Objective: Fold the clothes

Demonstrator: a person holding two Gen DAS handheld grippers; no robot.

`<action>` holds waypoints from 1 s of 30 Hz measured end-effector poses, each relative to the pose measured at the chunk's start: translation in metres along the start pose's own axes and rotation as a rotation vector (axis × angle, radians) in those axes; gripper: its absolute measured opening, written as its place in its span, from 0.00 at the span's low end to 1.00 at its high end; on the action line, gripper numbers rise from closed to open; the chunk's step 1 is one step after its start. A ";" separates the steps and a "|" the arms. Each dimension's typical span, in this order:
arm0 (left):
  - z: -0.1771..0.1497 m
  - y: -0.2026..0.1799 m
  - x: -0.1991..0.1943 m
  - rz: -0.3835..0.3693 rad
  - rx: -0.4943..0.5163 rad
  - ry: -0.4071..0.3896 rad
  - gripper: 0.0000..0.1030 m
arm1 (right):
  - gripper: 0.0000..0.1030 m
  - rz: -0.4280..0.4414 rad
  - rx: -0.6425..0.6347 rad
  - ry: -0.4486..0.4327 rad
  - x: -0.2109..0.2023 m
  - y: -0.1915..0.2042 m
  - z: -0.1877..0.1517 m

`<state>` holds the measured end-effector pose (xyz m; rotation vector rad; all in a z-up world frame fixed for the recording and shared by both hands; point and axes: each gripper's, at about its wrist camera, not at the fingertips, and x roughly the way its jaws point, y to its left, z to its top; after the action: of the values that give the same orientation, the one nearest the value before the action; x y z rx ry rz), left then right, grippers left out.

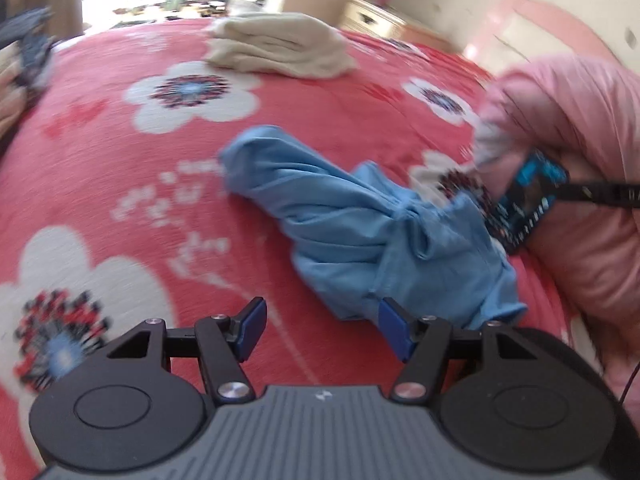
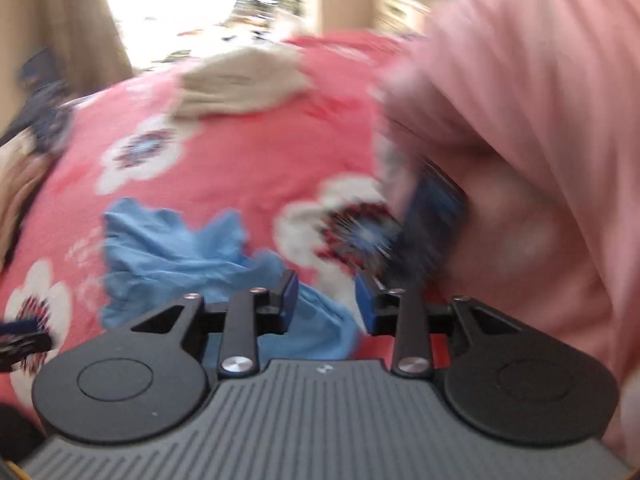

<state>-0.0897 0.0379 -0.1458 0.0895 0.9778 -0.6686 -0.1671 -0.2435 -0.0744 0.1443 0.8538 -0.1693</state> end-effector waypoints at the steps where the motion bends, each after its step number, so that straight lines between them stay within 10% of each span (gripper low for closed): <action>1: 0.001 -0.006 0.007 -0.004 0.029 0.004 0.61 | 0.49 0.042 -0.056 -0.004 0.003 0.010 0.002; 7: 0.009 -0.034 0.036 -0.002 0.142 0.000 0.51 | 0.53 0.225 -0.352 0.046 0.062 0.078 0.002; 12: 0.013 -0.040 0.043 -0.023 0.170 0.023 0.47 | 0.45 0.265 -0.350 0.179 0.112 0.090 0.003; 14: 0.014 -0.042 0.045 -0.027 0.186 0.029 0.46 | 0.12 0.248 -0.303 0.185 0.108 0.080 0.002; 30: 0.008 -0.066 0.055 0.028 0.294 0.030 0.54 | 0.06 -0.103 0.048 0.077 -0.022 -0.084 -0.047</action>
<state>-0.1001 -0.0440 -0.1708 0.3724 0.9002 -0.7832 -0.2326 -0.3145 -0.0930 0.1524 0.9350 -0.2818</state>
